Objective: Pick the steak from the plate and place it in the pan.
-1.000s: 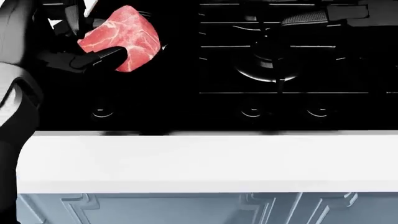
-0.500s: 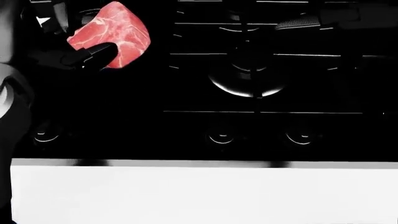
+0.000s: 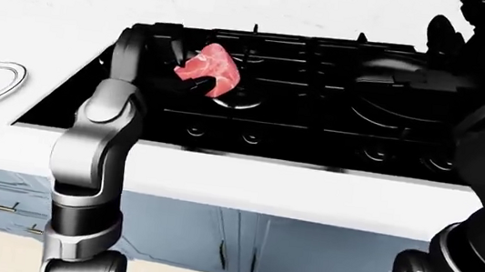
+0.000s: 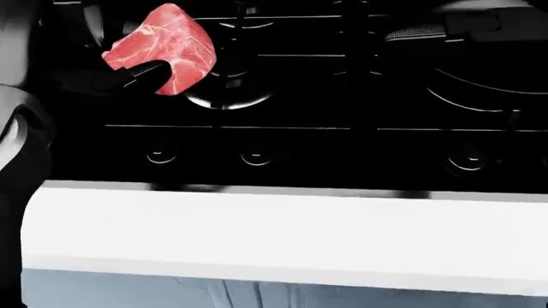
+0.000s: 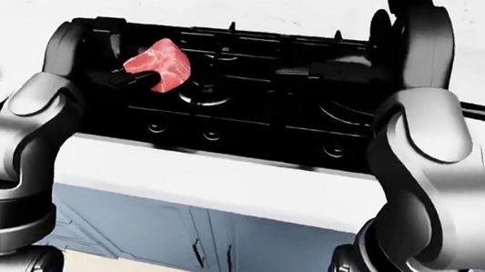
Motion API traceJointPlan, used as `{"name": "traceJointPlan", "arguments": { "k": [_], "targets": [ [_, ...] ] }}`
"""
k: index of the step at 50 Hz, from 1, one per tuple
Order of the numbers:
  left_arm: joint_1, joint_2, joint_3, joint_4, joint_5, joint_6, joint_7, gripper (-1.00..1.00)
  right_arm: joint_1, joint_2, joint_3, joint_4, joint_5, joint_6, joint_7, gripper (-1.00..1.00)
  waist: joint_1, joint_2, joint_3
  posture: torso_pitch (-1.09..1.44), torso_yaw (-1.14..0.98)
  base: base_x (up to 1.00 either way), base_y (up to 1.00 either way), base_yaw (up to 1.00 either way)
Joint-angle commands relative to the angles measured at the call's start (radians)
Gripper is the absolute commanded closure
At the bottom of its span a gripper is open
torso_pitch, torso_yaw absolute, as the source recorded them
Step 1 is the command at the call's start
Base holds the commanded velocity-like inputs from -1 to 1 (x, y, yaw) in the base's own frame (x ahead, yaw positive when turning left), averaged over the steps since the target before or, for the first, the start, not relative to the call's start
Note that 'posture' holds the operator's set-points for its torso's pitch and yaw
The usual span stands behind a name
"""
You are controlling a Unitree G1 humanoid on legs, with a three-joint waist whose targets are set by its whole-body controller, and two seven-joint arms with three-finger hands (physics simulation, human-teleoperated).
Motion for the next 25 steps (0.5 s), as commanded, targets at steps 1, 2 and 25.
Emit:
{"name": "traceJointPlan", "arguments": {
  "k": [1, 2, 25],
  "targets": [
    [-0.035, 0.016, 0.028, -0.039, 0.003, -0.038, 0.008, 1.00, -0.036, -0.008, -0.001, -0.025, 0.001, -0.034, 0.003, -1.00, 0.014, -0.008, -0.048, 0.00, 0.00, 0.00, -0.34, 0.00],
    [-0.031, 0.015, 0.029, -0.045, 0.002, -0.037, 0.008, 1.00, -0.035, -0.008, -0.002, -0.025, 0.001, -0.035, 0.004, -1.00, 0.017, 0.007, -0.049, 0.00, 0.00, 0.00, -0.43, 0.00],
    [-0.034, 0.014, 0.027, -0.041, 0.002, -0.039, 0.008, 1.00, -0.033, -0.003, -0.003, -0.028, -0.003, -0.058, 0.016, -1.00, 0.028, -0.018, -0.028, 0.00, 0.00, 0.00, -0.24, 0.00]
  ]
}}
